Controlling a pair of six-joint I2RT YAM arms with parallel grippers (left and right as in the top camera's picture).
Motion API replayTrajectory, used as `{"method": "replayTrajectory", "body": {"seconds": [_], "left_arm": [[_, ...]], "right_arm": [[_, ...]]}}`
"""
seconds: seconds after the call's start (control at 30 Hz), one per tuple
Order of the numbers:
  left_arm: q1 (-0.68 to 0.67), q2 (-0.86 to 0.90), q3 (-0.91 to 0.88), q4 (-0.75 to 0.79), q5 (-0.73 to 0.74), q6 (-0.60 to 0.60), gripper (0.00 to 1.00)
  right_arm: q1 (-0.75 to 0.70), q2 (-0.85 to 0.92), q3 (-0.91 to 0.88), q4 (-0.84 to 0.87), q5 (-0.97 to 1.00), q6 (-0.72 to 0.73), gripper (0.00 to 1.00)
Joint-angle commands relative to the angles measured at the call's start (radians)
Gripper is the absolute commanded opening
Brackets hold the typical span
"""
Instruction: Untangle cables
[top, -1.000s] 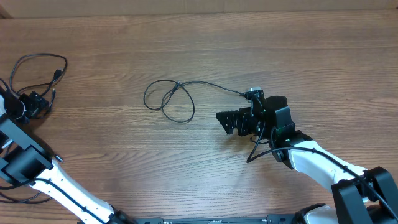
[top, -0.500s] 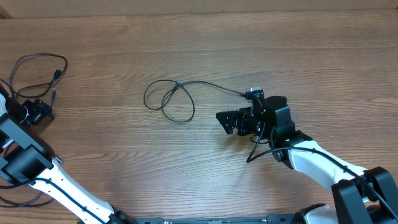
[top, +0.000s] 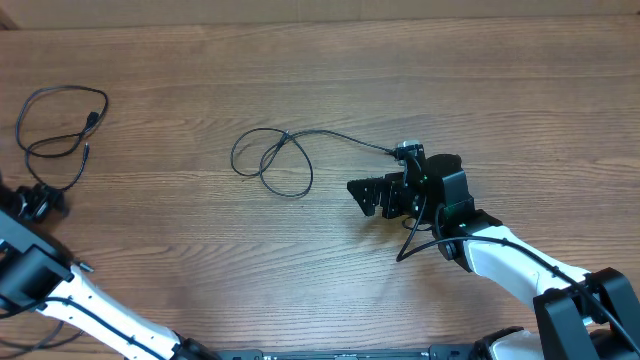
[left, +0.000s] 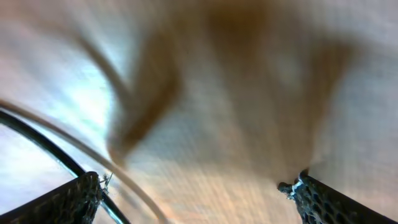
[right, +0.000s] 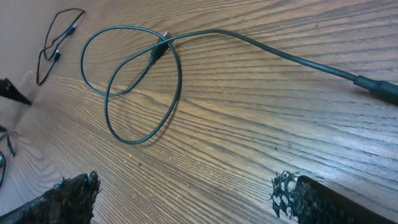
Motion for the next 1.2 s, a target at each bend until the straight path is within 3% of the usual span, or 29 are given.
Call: {"method": "replayTrajectory", "body": {"seconds": [0.0, 0.3, 0.43, 0.73, 1.0, 1.17], "left_arm": [[0.034, 0.012, -0.013, -0.001, -0.104, -0.04, 0.99], [0.045, 0.012, -0.013, 0.027, -0.074, -0.031, 0.99], [0.025, -0.004, -0.006, 0.121, 0.156, 0.101, 1.0], [-0.05, -0.121, 0.031, 0.248, 0.472, 0.266, 1.0], [-0.133, -0.203, 0.031, 0.244, 0.47, 0.294, 0.95], [-0.188, -0.201, 0.03, 0.32, 0.403, 0.208, 0.95]], "right_arm": [[-0.002, 0.003, 0.01, 0.005, 0.002, 0.0, 1.0], [-0.002, 0.003, 0.01, 0.006, 0.002, 0.0, 1.0], [-0.002, 0.003, 0.01, 0.017, 0.002, 0.0, 1.0], [-0.002, 0.003, 0.01, 0.024, 0.002, 0.0, 1.0], [-0.002, 0.003, 0.01, 0.024, 0.002, 0.0, 1.0], [-0.002, 0.003, 0.01, 0.023, 0.002, 0.0, 1.0]]}}
